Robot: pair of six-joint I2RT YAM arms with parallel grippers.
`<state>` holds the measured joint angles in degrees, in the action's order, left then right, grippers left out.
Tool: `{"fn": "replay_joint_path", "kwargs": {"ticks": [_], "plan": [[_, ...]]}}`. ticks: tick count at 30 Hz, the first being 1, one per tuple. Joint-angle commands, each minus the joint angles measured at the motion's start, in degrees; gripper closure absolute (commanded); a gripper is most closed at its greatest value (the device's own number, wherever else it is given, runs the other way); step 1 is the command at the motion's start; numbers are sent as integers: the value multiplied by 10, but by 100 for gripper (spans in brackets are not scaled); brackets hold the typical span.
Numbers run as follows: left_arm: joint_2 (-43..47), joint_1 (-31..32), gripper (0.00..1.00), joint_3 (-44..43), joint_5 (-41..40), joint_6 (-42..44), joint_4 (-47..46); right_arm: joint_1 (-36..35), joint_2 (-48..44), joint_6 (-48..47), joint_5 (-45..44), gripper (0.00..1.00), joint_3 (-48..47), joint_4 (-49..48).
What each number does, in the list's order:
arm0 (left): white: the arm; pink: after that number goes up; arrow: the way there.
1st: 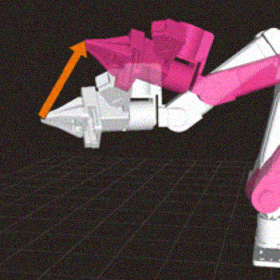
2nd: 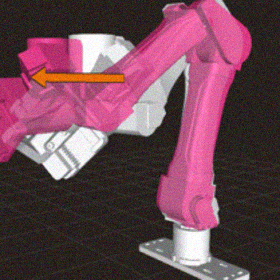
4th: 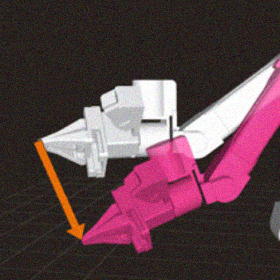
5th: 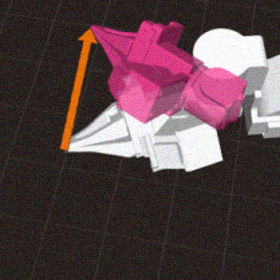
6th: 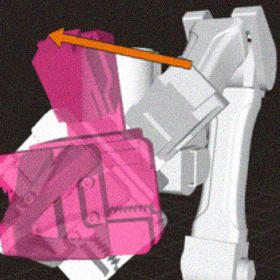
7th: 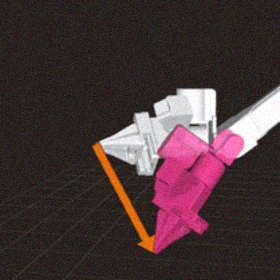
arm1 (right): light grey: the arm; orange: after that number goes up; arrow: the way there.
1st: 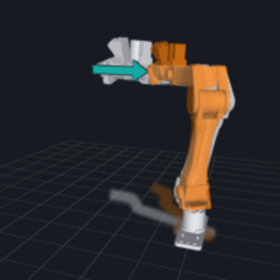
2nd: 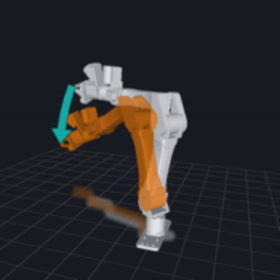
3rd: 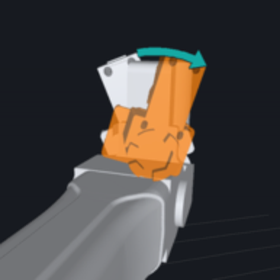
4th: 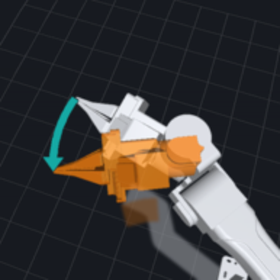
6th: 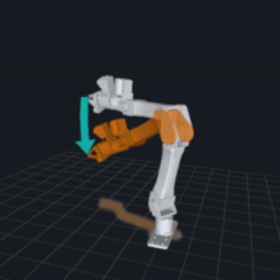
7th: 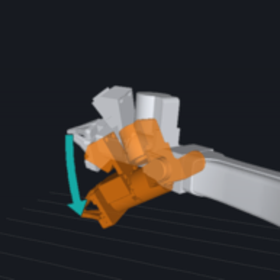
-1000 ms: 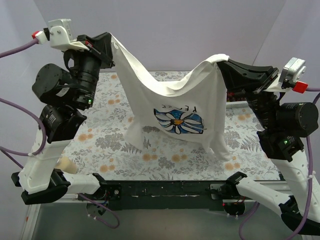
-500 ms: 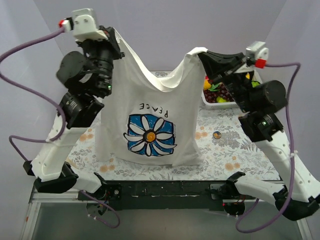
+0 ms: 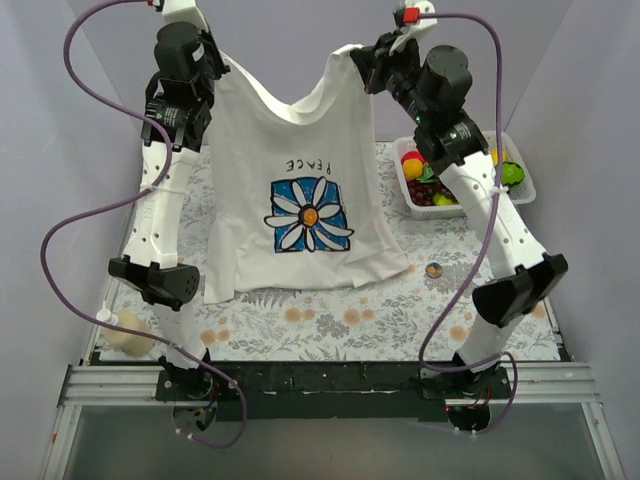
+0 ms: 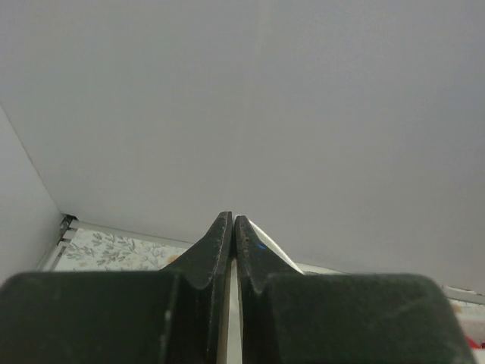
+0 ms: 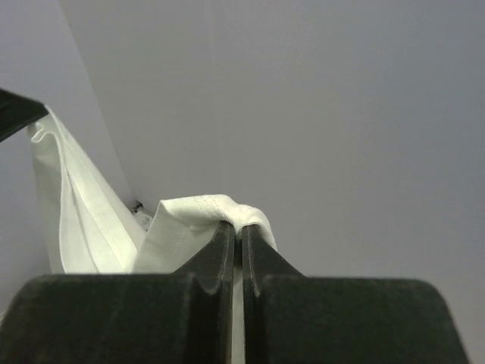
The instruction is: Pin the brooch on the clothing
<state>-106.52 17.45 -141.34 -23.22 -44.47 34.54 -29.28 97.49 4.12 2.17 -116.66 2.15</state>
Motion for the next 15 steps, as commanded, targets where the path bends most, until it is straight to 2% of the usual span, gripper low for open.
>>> {"fn": "replay_joint_path", "kwargs": {"ticks": [1, 2, 3, 6, 7, 10, 15], "plan": [[50, -27, 100, -24, 62, -31, -38, 48, 40, 68, 67, 99, -184, 35], [83, -26, 100, -3, 65, -36, -54, 53, 30, 73, 72, 99, -176, 8], [100, -26, 100, 25, 68, -38, -80, 53, 12, 76, 75, 99, -128, -11], [140, -26, 100, 40, 75, -35, -90, 52, -85, 93, 92, 99, -14, -105], [148, -27, 100, 40, 80, -34, -86, 53, -132, 100, 94, 99, 45, -119], [186, -27, 100, 68, 92, -37, -79, 52, -206, 116, 100, 99, 140, -149], [256, -27, 100, 148, 121, -51, -84, 52, -302, 123, 112, 99, 233, -164]]}}
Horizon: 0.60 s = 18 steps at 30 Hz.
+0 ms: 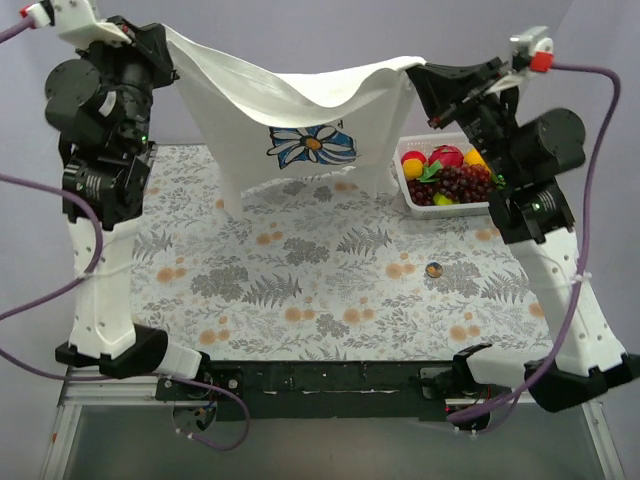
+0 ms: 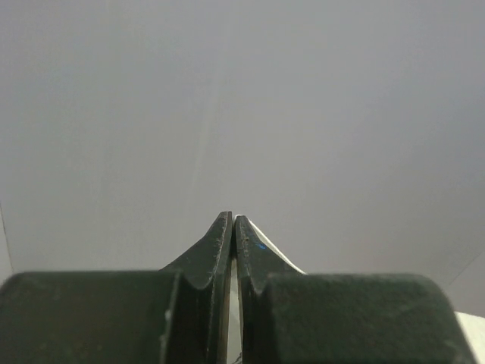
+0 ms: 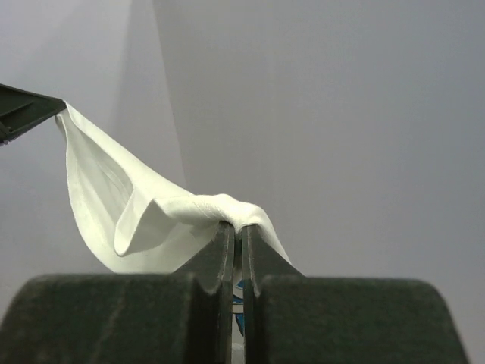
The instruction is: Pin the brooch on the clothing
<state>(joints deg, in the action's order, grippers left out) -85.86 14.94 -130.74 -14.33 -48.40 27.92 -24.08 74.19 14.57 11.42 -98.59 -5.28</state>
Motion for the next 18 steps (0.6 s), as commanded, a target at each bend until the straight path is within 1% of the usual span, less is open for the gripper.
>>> {"fn": "replay_joint_path", "kwargs": {"ticks": [1, 3, 7, 10, 13, 16, 18], "plan": [[66, -2, 100, 49, 40, -16, -16, 0, -80, 18, 20, 99, 63, -90], [89, -2, 100, 50, 71, -17, -9, 1, -107, 14, 32, 99, 82, -86], [118, -2, 100, 44, 95, -27, -10, 0, -140, 10, 34, 99, 91, -81], [120, -2, 100, 37, 108, -35, -9, 0, -155, 12, 29, 99, 95, -86], [107, -2, 100, 33, 111, -38, -3, 0, -161, 14, 25, 99, 99, -90], [75, -2, 100, 26, 97, -38, 15, 0, -155, 10, 10, 99, 101, -81], [38, -2, 100, 15, 93, -39, 41, 0, -142, 3, 2, 99, 102, -66]]}}
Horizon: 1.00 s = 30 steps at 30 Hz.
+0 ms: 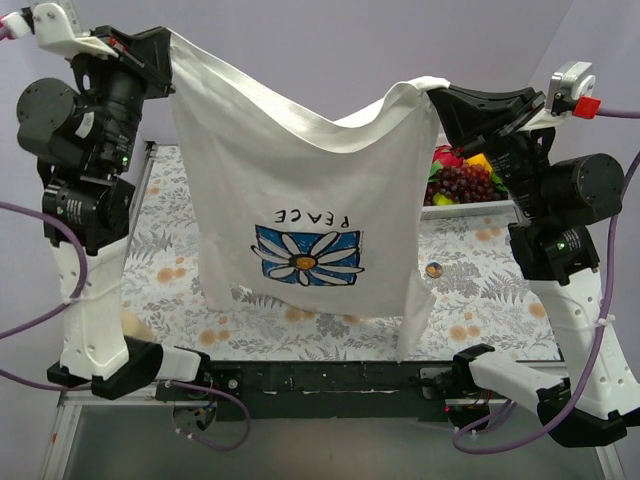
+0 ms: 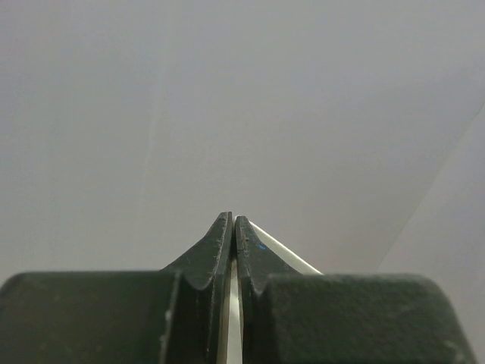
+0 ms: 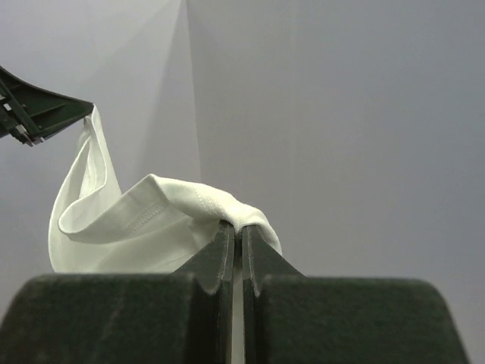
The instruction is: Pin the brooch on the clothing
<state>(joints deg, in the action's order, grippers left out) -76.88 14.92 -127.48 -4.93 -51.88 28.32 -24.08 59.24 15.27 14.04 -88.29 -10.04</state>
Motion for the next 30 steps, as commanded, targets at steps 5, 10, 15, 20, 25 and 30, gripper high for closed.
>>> {"fn": "replay_joint_path", "kwargs": {"ticks": [5, 10, 15, 20, 25, 30], "plan": [[-129, -2, 100, -31, -16, -7, 80, 0, 61, -10, -40, 99, 4, -2], [-214, -1, 100, -112, -36, 4, 103, 2, 181, -22, -48, 99, -88, 61], [-202, -2, 100, -139, -87, 24, 34, 1, 265, -15, -35, 99, -264, 113], [-155, -2, 100, -127, -104, 35, -22, 1, 215, 2, -32, 99, -239, 45], [-113, -2, 100, -105, -91, 36, -36, 1, 143, 8, -31, 99, -147, -16], [-73, -1, 100, -76, -74, 27, -37, 1, 91, -1, -42, 99, -103, -21]]}}
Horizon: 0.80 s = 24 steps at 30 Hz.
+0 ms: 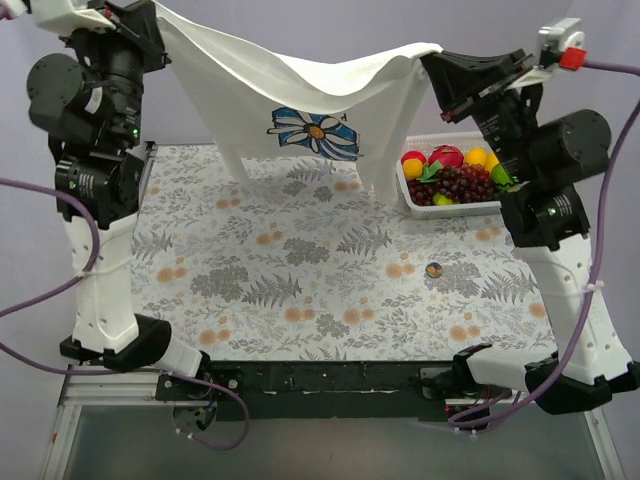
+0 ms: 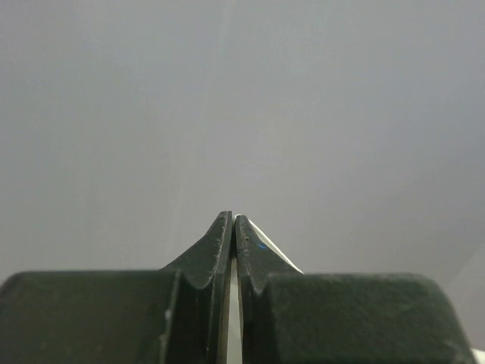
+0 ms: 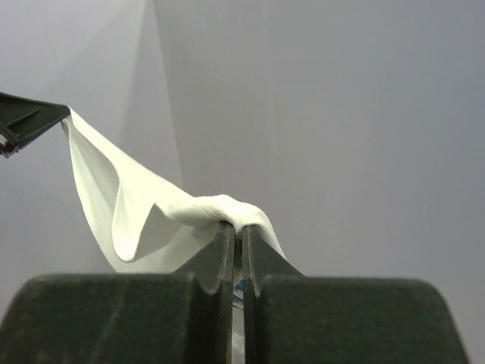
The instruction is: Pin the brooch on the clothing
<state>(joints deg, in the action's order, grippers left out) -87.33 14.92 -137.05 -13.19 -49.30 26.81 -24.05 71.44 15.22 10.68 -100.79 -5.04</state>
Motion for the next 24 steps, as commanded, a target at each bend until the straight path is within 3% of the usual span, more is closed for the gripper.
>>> {"fn": "replay_joint_path", "kwargs": {"ticks": [1, 12, 24], "plan": [[44, -2, 100, 34, 9, 2, -22, 1, -36, -1, -8, 99, 28, -69], [107, -1, 100, 63, 35, -16, -27, 1, -90, 5, 7, 99, 62, -60], [46, -2, 100, 68, 1, 4, -2, 1, -49, -8, -9, 99, 75, -51]]}}
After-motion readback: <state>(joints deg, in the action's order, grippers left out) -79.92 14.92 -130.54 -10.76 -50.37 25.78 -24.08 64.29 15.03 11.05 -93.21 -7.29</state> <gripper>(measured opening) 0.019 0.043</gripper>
